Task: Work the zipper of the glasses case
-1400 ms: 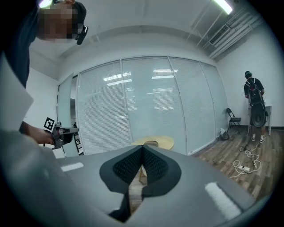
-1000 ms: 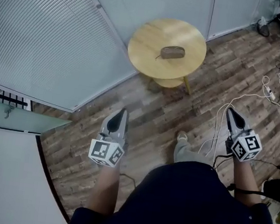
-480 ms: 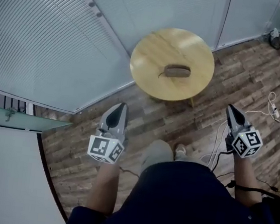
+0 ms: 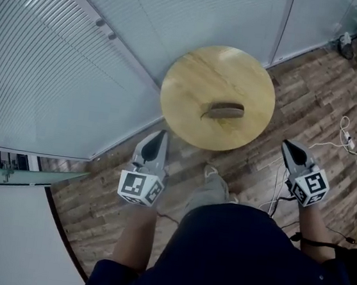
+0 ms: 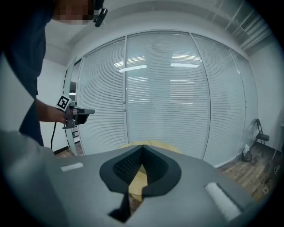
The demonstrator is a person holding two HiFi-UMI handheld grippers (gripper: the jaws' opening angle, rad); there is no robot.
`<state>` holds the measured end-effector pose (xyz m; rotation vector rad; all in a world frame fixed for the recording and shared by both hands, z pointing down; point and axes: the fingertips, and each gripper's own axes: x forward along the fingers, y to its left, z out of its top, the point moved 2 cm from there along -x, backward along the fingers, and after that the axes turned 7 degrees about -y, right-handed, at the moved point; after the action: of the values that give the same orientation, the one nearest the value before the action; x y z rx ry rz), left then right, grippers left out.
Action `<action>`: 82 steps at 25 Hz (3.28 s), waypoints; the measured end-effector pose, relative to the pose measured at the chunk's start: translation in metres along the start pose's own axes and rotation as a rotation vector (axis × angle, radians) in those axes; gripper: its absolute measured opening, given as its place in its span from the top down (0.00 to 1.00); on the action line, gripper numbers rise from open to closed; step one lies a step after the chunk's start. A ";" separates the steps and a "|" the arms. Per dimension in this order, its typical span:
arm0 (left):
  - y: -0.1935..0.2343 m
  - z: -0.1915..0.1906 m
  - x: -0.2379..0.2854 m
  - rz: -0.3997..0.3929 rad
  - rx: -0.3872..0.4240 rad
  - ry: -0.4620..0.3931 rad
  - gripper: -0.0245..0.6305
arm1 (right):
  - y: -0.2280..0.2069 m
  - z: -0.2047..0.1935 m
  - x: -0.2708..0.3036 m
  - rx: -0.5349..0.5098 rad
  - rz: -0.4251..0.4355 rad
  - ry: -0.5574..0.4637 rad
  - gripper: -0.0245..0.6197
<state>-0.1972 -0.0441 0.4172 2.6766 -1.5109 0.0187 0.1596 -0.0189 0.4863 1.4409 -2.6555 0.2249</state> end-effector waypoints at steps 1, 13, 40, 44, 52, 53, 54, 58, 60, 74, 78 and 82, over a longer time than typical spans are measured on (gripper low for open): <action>0.011 0.000 0.010 -0.006 -0.010 -0.005 0.96 | -0.003 0.004 0.015 -0.006 -0.003 0.004 0.95; 0.095 -0.008 0.091 -0.087 -0.056 -0.040 0.96 | 0.012 0.023 0.128 -0.114 0.056 0.059 0.95; 0.089 -0.099 0.219 -0.012 -0.071 0.152 0.96 | -0.026 -0.143 0.269 -0.252 0.549 0.433 0.28; 0.089 -0.112 0.226 -0.010 -0.052 0.171 0.96 | -0.023 -0.161 0.278 -0.254 0.586 0.461 0.24; 0.091 -0.134 0.226 0.034 -0.073 0.230 0.96 | -0.021 -0.198 0.299 -0.249 0.646 0.507 0.22; 0.090 -0.137 0.228 0.040 -0.079 0.237 0.96 | -0.023 -0.202 0.302 -0.252 0.653 0.508 0.22; 0.088 -0.140 0.230 0.046 -0.088 0.244 0.96 | -0.025 -0.205 0.304 -0.254 0.660 0.509 0.22; 0.081 -0.151 0.234 0.055 -0.130 0.262 0.96 | -0.026 -0.218 0.311 -0.277 0.693 0.524 0.22; 0.081 -0.154 0.233 0.058 -0.140 0.264 0.96 | -0.021 -0.223 0.313 -0.307 0.726 0.532 0.22; 0.083 -0.169 0.220 0.077 -0.159 0.308 0.96 | -0.006 -0.230 0.324 -0.354 0.764 0.512 0.37; 0.080 -0.164 0.221 0.066 -0.154 0.300 0.96 | -0.009 -0.227 0.325 -0.327 0.752 0.500 0.47; 0.082 -0.160 0.216 0.085 -0.155 0.297 0.96 | -0.010 -0.226 0.320 -0.267 0.746 0.513 0.49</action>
<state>-0.1516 -0.2609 0.5903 2.3629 -1.4646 0.2777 0.0007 -0.2468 0.7629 0.2199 -2.5097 0.2409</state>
